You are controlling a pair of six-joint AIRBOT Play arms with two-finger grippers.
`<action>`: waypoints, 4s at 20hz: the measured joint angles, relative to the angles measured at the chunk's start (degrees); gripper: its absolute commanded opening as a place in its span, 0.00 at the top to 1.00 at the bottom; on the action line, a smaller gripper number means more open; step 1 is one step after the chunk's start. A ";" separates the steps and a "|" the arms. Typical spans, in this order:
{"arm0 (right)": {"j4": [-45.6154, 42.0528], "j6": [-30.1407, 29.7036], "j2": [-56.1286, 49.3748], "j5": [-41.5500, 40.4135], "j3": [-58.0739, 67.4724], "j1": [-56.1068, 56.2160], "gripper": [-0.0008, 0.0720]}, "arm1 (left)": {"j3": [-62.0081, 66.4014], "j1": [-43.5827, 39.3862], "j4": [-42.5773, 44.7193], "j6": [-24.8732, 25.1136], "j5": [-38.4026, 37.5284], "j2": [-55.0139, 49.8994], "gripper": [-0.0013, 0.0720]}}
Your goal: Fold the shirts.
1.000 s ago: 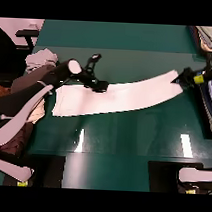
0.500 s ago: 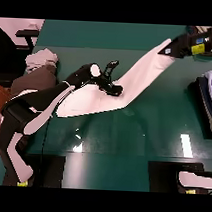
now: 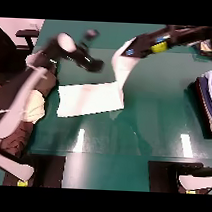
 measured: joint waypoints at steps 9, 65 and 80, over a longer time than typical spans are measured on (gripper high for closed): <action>1.18 -5.55 -16.39 -15.17 3.26 19.82 0.44 | 1.62 21.20 9.66 -0.02 -5.38 24.02 0.95; -3.93 -0.39 -1.88 -16.09 -0.92 -62.18 0.97 | -1.36 -0.33 0.52 0.20 -4.33 27.15 0.95; -26.64 -2.47 16.72 -10.21 -11.54 -70.18 0.97 | -1.36 -0.33 0.57 1.88 -7.17 27.15 0.95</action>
